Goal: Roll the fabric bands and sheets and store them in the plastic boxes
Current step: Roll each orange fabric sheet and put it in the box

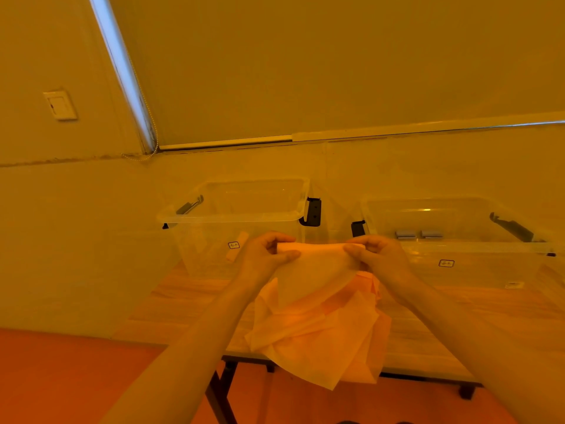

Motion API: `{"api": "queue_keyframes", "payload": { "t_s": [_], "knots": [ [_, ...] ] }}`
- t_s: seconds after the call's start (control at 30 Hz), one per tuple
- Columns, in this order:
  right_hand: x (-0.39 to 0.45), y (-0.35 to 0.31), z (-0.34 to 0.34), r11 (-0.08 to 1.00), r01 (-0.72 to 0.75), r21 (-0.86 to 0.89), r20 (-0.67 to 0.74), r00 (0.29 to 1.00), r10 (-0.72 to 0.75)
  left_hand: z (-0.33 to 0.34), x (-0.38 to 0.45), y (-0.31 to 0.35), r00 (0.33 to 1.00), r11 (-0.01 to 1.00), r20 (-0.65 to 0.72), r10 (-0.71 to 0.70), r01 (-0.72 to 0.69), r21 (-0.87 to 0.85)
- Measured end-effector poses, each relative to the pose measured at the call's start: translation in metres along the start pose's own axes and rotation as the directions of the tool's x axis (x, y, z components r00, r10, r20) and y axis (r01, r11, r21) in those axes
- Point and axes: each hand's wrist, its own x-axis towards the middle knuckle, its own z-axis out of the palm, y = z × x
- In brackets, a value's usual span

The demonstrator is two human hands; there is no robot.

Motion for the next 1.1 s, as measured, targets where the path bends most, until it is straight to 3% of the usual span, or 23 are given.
{"api": "queue_keyframes", "payload": {
  "t_s": [0.3,0.63,0.9,1.1],
  "knots": [
    [-0.0012,0.0041,-0.0025,0.995,-0.012,0.100,0.028,1.000,0.009,-0.0014,-0.0028,0.0008,1.000,1.000,0.005,0.014,-0.014,0.011],
    [-0.0031,0.0049,-0.0014,0.998,-0.011,0.059,0.057,0.998,0.008,-0.0018,-0.0043,-0.0006,0.999,0.999,-0.039,0.018,-0.017,0.034],
    [-0.0029,0.0055,0.0012,0.999,-0.012,0.053,0.046,0.999,0.009,-0.0051,-0.0059,-0.0016,0.999,0.999,-0.024,0.021,-0.022,-0.047],
    [-0.0035,0.0064,0.0029,0.994,-0.025,0.111,0.069,0.997,0.018,-0.0053,-0.0048,-0.0024,0.997,1.000,-0.077,0.005,-0.007,-0.022]
  ]
}}
